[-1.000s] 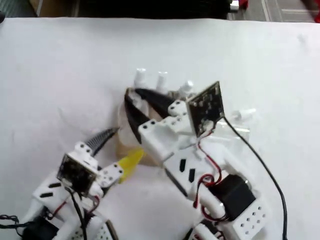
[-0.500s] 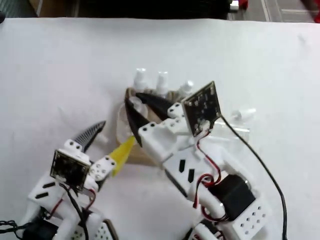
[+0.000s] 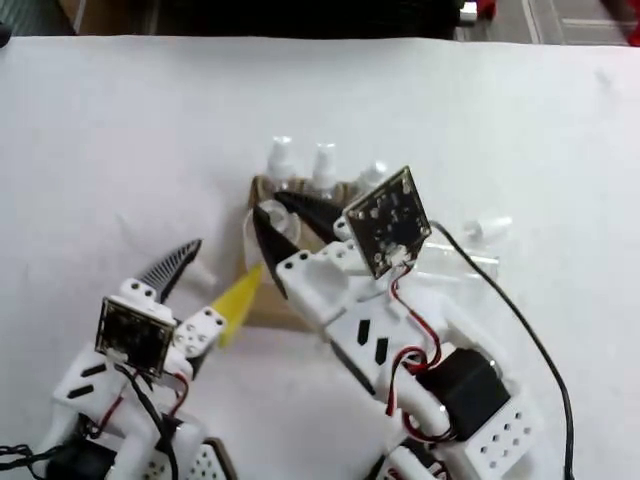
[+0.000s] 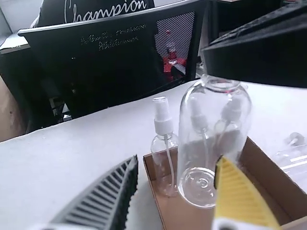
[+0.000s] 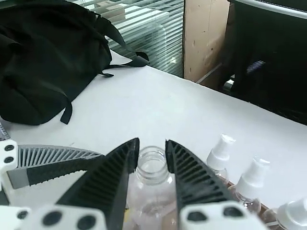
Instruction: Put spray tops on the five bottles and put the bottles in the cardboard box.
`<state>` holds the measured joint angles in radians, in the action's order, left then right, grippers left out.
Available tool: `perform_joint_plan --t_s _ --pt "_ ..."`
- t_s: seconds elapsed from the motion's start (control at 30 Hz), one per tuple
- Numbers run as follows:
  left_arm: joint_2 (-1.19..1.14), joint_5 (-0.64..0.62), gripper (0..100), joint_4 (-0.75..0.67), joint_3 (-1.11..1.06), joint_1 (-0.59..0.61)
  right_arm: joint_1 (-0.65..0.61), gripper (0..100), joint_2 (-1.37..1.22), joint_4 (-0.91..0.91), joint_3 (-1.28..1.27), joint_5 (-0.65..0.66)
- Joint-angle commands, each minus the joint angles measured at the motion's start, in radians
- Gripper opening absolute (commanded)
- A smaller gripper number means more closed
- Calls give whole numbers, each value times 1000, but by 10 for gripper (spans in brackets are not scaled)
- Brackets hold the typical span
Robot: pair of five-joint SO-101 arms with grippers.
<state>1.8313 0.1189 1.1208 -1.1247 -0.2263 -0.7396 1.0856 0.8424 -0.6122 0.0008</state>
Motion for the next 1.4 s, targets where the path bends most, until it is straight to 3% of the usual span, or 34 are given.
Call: perform_joint_plan --t_s 0.0,0.2,0.3,0.47,0.6,0.7,0.97,1.2,1.37 --pt "-4 -5 238 28 37 33 51 15 2 -28 17 12" --pt "-4 0 238 204 192 35 93 15 2 -197 -183 12" --pt "-4 0 238 209 201 111 94 15 2 -275 -276 12" --pt "-4 -34 238 5 60 348 93 15 2 -438 -434 12" --pt "-4 -176 238 -233 -121 470 91 15 2 -542 -529 12" --pt "-4 -270 238 -334 -196 527 91 15 2 -613 -588 12" --pt "-4 -281 238 -344 -212 530 91 15 -18 -644 -626 14" --pt "-4 -281 238 -342 -213 530 90 16 -277 -708 -542 14" --pt "-4 -281 238 -348 -226 527 48 16 -311 -723 -532 12"
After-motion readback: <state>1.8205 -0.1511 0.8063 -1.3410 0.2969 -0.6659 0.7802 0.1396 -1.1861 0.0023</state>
